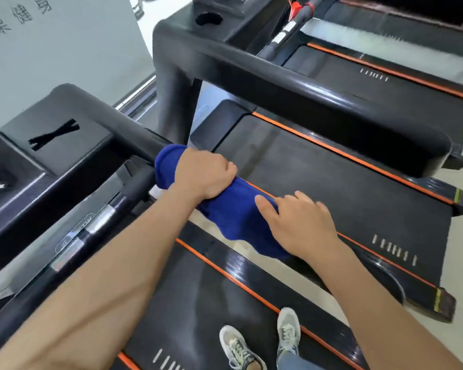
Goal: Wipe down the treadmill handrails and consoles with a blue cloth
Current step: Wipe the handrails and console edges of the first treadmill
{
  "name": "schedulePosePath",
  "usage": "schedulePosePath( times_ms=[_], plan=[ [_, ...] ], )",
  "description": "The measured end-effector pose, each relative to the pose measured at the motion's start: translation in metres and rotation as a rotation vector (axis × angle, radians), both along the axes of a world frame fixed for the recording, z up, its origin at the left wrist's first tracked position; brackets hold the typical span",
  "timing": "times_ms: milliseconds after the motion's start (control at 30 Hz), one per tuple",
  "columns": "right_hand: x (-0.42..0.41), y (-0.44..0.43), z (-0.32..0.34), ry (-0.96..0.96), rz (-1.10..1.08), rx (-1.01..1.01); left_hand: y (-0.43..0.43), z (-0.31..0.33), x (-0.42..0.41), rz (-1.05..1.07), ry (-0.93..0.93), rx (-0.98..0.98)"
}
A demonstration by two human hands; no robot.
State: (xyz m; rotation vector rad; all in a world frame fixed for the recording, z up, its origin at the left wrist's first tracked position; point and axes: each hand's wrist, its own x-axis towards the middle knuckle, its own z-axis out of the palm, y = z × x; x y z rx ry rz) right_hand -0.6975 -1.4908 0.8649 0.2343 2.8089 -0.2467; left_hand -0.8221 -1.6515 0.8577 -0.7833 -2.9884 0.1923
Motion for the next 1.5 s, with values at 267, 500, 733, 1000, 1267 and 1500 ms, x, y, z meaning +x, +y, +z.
schedulePosePath(
  times_ms=[267, 500, 733, 1000, 1267, 1500],
  plan=[
    [-0.034, -0.007, 0.014, -0.104, 0.074, -0.650, -0.006, -0.012, 0.032, -0.324, -0.082, 0.343],
    [-0.124, -0.107, -0.016, 0.126, 0.357, -0.294, -0.117, -0.005, 0.003, 0.381, 0.145, 0.546],
    [-0.242, -0.205, -0.006, -0.082, 0.314, -0.480, -0.172, -0.018, 0.019, 0.876, -0.366, 0.190],
    [-0.252, -0.199, -0.009, -0.146, 0.321, -0.780, -0.175, -0.013, 0.023, 0.832, -0.047, 0.503],
    [-0.166, -0.128, 0.006, -0.192, 0.016, -0.360, -0.186, -0.021, 0.033, 0.527, 0.083, 0.725],
    [-0.201, -0.218, 0.003, 0.097, 0.278, -0.151, -0.215, -0.002, -0.018, 0.457, 0.175, 0.560]
  ],
)
